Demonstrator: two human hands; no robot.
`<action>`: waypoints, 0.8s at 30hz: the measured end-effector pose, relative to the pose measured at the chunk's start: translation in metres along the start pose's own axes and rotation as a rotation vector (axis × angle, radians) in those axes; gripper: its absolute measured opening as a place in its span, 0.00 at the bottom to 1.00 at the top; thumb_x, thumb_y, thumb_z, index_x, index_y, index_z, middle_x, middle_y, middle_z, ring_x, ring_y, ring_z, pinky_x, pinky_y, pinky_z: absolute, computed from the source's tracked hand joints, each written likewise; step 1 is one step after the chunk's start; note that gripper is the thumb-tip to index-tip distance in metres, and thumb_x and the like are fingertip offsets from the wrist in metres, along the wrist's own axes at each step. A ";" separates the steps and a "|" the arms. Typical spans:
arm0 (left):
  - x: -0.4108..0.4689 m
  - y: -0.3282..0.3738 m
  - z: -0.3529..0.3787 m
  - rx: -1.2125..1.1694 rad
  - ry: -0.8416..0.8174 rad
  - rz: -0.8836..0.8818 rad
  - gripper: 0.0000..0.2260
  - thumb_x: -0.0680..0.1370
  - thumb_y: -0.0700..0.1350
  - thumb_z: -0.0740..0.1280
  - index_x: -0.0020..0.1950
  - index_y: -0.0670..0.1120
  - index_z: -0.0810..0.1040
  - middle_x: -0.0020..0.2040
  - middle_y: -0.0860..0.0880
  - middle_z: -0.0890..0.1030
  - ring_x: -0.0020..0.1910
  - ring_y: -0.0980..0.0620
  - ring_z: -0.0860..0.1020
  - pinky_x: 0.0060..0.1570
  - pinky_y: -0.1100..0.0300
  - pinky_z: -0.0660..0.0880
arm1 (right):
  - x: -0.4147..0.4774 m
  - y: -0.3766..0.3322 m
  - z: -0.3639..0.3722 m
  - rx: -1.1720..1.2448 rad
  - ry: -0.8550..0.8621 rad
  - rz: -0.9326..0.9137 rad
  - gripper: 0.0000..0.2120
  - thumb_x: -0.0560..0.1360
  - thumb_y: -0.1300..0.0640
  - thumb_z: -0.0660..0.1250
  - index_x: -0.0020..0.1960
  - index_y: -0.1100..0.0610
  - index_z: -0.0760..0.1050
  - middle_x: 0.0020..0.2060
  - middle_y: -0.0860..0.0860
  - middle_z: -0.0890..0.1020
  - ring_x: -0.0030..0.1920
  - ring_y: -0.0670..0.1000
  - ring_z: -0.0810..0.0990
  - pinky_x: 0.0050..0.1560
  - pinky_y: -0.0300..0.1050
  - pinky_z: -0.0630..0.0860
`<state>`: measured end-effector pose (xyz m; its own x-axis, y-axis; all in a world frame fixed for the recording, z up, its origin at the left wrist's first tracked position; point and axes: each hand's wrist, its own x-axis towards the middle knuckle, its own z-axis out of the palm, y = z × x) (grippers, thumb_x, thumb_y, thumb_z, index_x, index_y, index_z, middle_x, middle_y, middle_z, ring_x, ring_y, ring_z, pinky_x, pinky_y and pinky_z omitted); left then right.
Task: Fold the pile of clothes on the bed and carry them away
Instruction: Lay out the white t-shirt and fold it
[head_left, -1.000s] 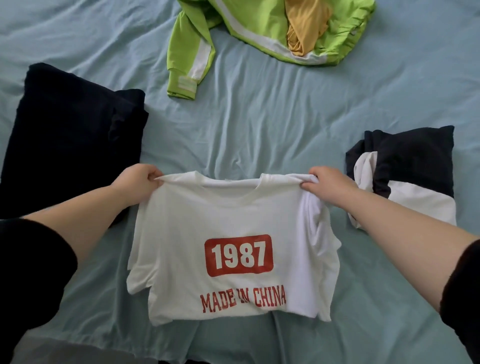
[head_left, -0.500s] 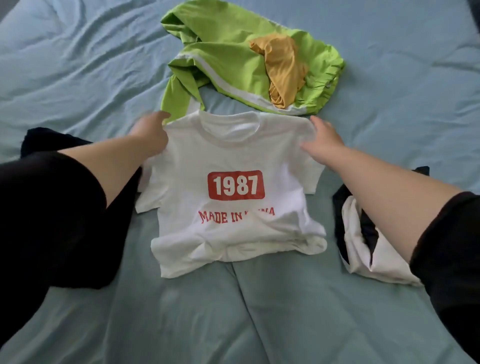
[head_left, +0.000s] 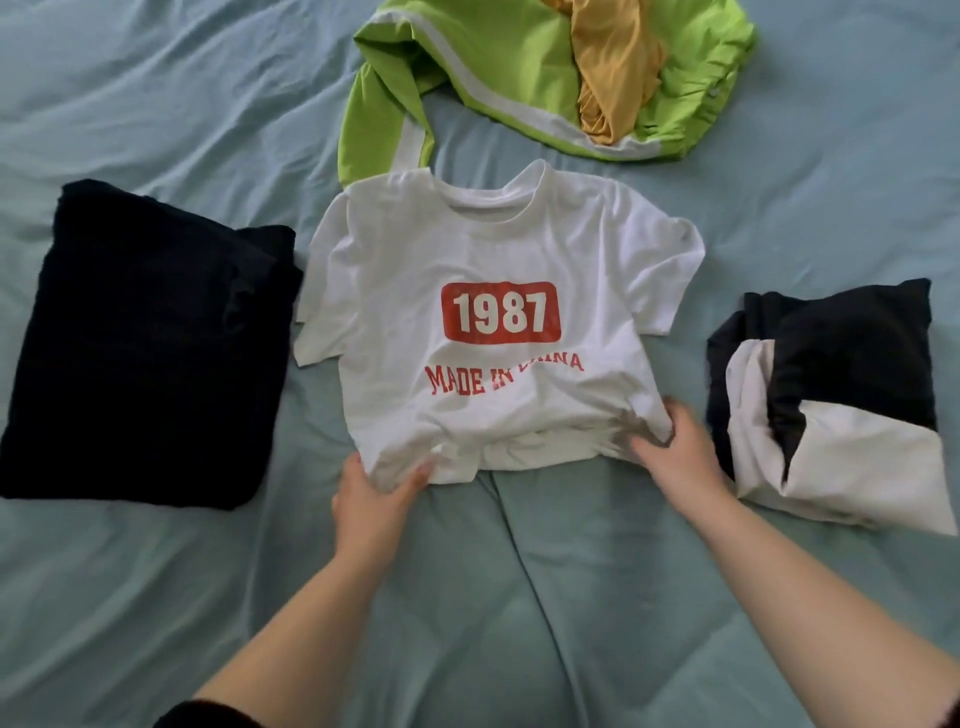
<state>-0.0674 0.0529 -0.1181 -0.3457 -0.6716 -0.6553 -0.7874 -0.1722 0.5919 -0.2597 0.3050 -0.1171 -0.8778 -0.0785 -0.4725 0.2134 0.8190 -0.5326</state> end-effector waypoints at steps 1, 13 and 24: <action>-0.001 0.002 0.001 -0.030 -0.003 -0.005 0.19 0.71 0.52 0.75 0.58 0.46 0.76 0.54 0.49 0.80 0.56 0.46 0.78 0.55 0.51 0.75 | 0.001 -0.005 0.005 -0.017 0.068 0.025 0.14 0.70 0.56 0.72 0.52 0.60 0.76 0.49 0.56 0.79 0.48 0.57 0.77 0.47 0.48 0.72; -0.001 -0.054 -0.098 0.005 -0.197 -0.394 0.03 0.75 0.41 0.66 0.41 0.45 0.76 0.30 0.47 0.70 0.25 0.51 0.65 0.25 0.65 0.63 | -0.111 0.078 0.002 0.302 -0.264 0.565 0.10 0.72 0.68 0.69 0.52 0.66 0.76 0.43 0.60 0.81 0.39 0.55 0.79 0.41 0.46 0.75; -0.026 -0.097 -0.098 0.101 -0.345 -0.723 0.27 0.74 0.65 0.62 0.46 0.41 0.83 0.44 0.45 0.86 0.45 0.47 0.84 0.41 0.56 0.77 | -0.149 0.108 0.016 0.441 -0.361 0.891 0.17 0.72 0.40 0.67 0.54 0.50 0.75 0.52 0.51 0.80 0.55 0.53 0.78 0.46 0.50 0.76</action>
<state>0.0677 0.0162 -0.1128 0.1417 -0.1562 -0.9775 -0.9130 -0.4023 -0.0681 -0.0993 0.3960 -0.1154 -0.1636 0.2258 -0.9603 0.9182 0.3908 -0.0645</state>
